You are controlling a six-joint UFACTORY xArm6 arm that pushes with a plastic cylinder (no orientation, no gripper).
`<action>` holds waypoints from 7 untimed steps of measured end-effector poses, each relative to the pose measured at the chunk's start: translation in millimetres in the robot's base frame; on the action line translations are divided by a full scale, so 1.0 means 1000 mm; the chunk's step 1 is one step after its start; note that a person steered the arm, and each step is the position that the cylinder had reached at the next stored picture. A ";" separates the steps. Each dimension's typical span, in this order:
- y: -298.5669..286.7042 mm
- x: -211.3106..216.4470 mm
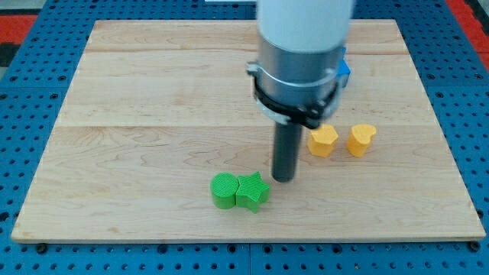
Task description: Push the green star towards the yellow hexagon
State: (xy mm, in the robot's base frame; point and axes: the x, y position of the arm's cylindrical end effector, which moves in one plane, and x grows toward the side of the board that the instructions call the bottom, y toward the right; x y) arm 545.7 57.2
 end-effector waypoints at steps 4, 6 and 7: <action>-0.035 0.040; -0.034 0.015; -0.048 0.018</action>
State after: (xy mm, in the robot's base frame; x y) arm 563.7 8.7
